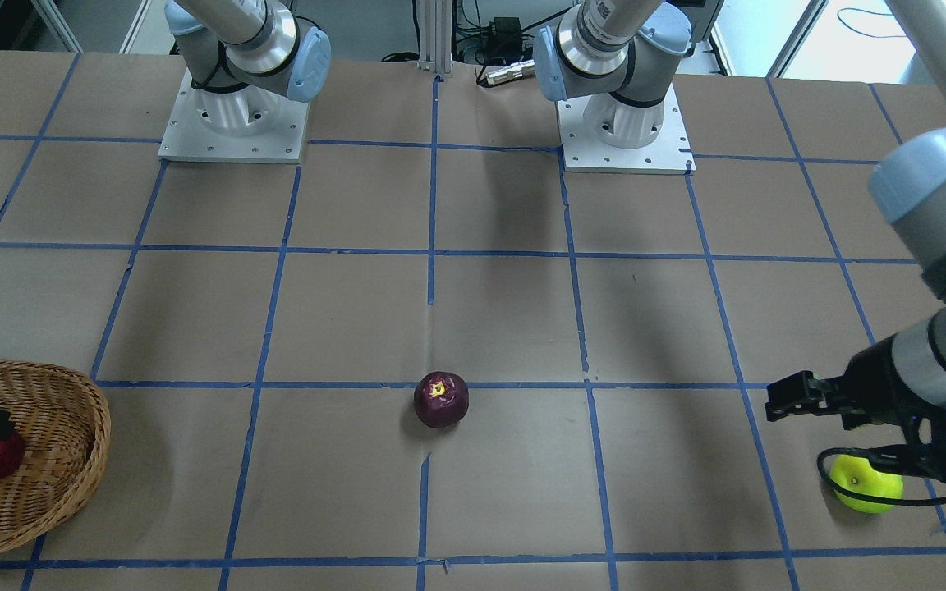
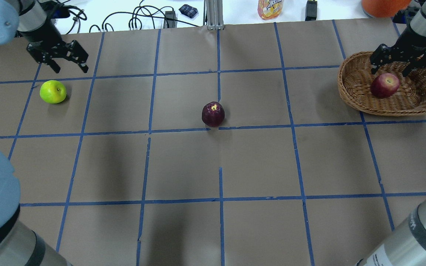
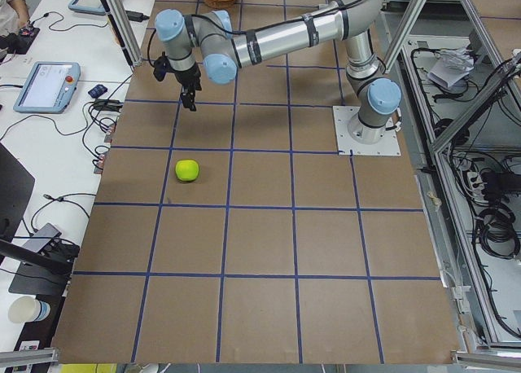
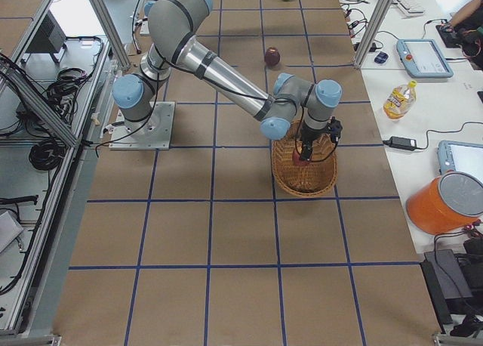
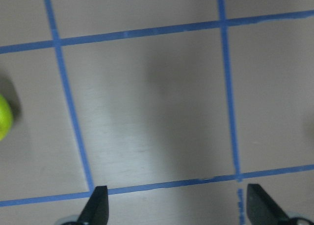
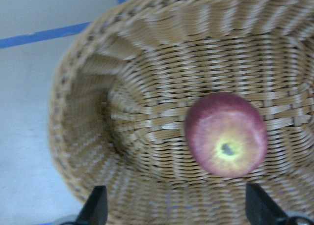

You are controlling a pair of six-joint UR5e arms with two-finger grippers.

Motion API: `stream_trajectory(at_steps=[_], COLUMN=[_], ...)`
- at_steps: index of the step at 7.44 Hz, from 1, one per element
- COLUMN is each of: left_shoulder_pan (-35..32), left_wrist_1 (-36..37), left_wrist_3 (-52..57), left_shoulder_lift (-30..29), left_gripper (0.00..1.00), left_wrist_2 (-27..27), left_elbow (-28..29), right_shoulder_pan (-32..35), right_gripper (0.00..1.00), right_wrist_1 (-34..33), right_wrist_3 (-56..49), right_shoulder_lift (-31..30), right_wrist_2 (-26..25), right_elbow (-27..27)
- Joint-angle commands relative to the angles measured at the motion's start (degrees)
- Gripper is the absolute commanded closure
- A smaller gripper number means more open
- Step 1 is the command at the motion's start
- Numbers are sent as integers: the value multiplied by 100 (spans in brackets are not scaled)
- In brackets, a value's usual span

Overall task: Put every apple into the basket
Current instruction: 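Grasp the purple apple with right gripper while left grasps green apple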

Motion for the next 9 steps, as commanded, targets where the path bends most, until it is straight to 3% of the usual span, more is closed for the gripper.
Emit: stream_trajectory(at_steps=[1,5,7,9], left_shoulder_pan=[800,1357,1357,1357], left_wrist_1=[258,778,796,1051], left_wrist_3=[1353,1869,1843,1816], left_shoulder_lift=[-372,-1076,-1199,-1357], left_gripper=[0,0,0,0], left_wrist_2=[-107,-784,-1186,-1162], left_elbow=[58,84,93,84], right_shoulder_pan=[1180,3555,4095,4219], right_gripper=[0,0,0,0], right_wrist_1=[414,-207,-893,-993], right_wrist_3=[1848,5096,6005,6087], right_shoulder_lift=[-434,-67,382,646], right_wrist_2=[401,349,348,366], right_elbow=[4,48,40,48])
